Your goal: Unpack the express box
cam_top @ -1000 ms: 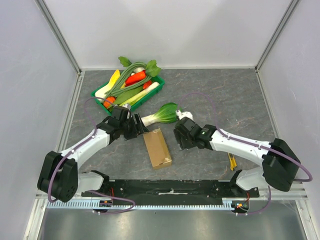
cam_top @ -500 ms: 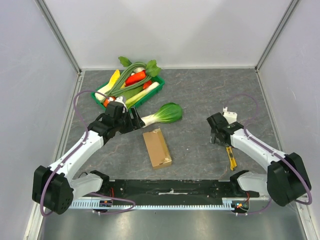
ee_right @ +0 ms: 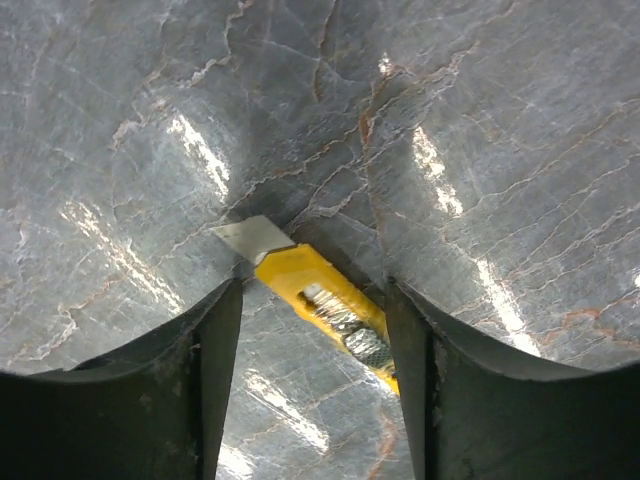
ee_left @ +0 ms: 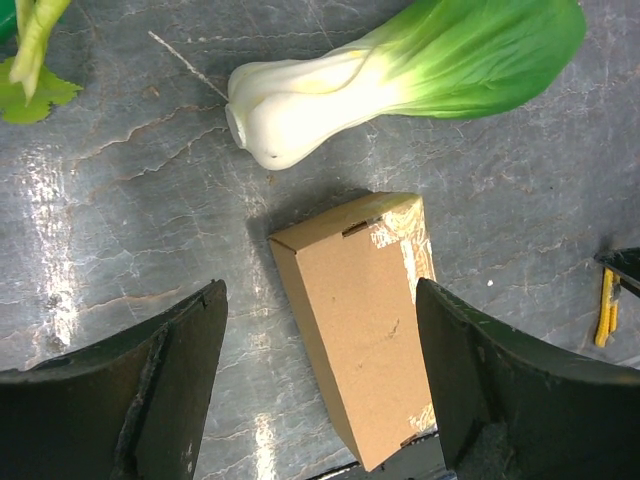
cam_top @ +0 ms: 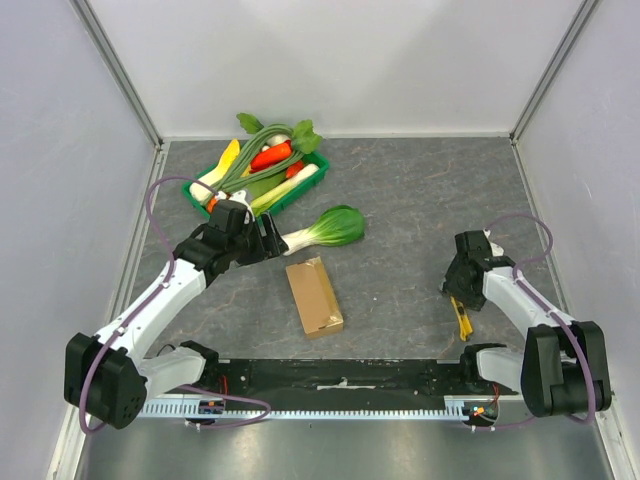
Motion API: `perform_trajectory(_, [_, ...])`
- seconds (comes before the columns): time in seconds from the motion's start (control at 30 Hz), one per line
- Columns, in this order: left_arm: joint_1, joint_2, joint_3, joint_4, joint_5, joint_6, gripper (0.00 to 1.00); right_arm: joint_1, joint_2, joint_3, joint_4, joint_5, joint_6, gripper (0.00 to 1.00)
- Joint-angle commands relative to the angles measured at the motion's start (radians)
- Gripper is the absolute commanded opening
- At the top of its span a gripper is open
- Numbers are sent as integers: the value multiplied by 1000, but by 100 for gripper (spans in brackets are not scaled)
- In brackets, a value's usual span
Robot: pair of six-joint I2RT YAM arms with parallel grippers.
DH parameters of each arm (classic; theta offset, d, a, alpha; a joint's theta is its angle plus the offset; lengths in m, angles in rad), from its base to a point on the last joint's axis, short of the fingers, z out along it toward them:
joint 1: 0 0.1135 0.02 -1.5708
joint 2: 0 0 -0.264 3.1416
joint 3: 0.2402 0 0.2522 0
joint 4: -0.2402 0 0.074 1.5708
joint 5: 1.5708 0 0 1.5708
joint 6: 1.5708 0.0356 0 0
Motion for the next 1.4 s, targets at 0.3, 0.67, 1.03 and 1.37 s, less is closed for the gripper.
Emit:
perform_trajectory(0.3, [-2, -50, 34, -19, -16, 37, 82, 29, 40, -29, 78, -206, -32, 21])
perform_trajectory(0.67, [-3, -23, 36, 58, 238, 28, 82, 234, 38, 116, 153, -210, -158, 5])
perform_trajectory(1.03, [-57, 30, -10, 317, 600, -70, 80, 415, -15, 317, 276, -440, -181, 3])
perform_trajectory(1.37, [-241, 40, -15, 524, 453, -127, 80, 591, 35, 541, 345, -404, -74, 4])
